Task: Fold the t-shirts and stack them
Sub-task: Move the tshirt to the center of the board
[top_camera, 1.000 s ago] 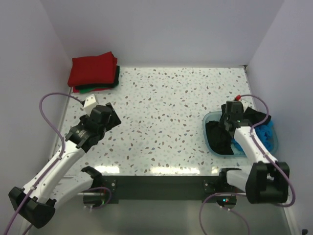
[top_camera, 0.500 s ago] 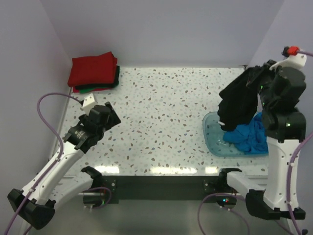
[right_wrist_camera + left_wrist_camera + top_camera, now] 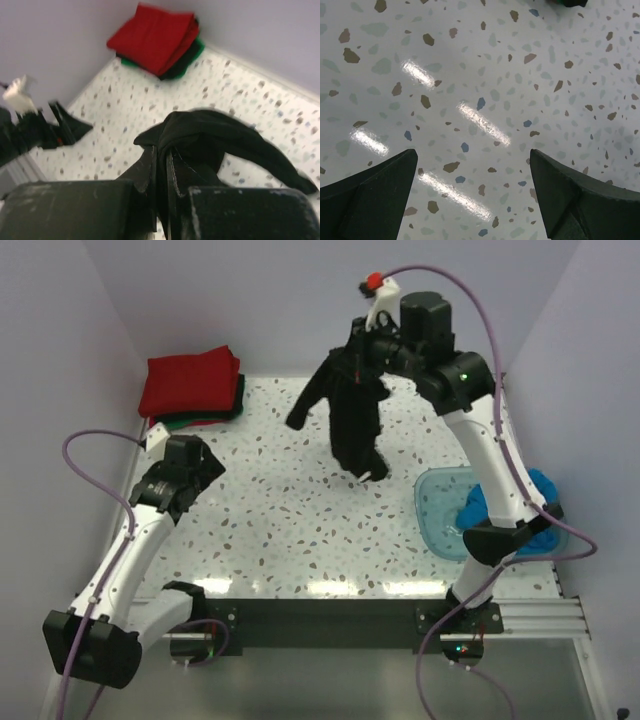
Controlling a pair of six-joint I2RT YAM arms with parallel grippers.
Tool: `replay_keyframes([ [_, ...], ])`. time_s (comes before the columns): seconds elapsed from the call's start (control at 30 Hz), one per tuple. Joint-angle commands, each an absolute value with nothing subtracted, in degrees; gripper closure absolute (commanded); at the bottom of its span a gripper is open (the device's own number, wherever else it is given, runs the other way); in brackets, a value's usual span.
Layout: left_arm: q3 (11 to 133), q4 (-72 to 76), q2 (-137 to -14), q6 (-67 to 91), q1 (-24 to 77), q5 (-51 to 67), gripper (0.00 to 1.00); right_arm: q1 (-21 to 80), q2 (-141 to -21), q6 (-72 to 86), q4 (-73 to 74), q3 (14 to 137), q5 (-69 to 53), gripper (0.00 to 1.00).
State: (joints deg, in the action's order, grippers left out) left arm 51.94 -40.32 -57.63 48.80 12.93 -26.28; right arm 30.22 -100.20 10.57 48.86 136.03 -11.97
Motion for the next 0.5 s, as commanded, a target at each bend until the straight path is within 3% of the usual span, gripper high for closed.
replay_keyframes([
  [0.0, 50.7, -39.5, -57.1, 47.6, 9.7, -21.6, 0.00, 31.3, -95.7, 7.5, 49.8, 129.5, -17.4, 0.98],
  [0.13, 50.1, -40.8, -56.8, 47.8, 9.5, -23.2, 0.00, 30.2, -88.4, 6.9, 46.5, 101.6, -3.7, 0.94],
  [0.23, 49.8, -41.1, -57.2, 47.3, 9.4, -24.0, 0.00, 27.6, -86.1, 7.0, 43.2, 86.8, 4.9, 0.72],
  [0.27, 49.7, -41.0, -57.6, 47.1, 9.4, -23.7, 0.00, 25.9, -86.3, 7.7, 43.0, 84.7, 8.8, 0.70],
  [0.3, 49.4, -40.5, -57.8, 46.9, 9.4, -23.0, 0.00, 25.1, -87.4, 8.4, 43.7, 83.5, 10.5, 0.62],
  [0.33, 49.0, -39.6, -58.1, 46.6, 9.4, -22.4, 0.00, 24.7, -88.0, 8.7, 44.4, 82.8, 12.2, 0.34],
  [0.4, 47.9, -38.1, -58.6, 45.7, 9.4, -20.3, 0.00, 24.6, -88.2, 8.3, 44.2, 82.1, 12.5, 0.08],
  [0.43, 47.5, -36.5, -59.1, 45.7, 9.4, -19.7, 0.00, 24.6, -87.8, 7.9, 43.7, 81.9, 11.3, 0.01],
  [0.47, 46.3, -35.5, -60.1, 45.5, 9.4, -18.8, 0.00, 25.0, -87.3, 7.6, 43.0, 81.3, 9.9, 0.01],
])
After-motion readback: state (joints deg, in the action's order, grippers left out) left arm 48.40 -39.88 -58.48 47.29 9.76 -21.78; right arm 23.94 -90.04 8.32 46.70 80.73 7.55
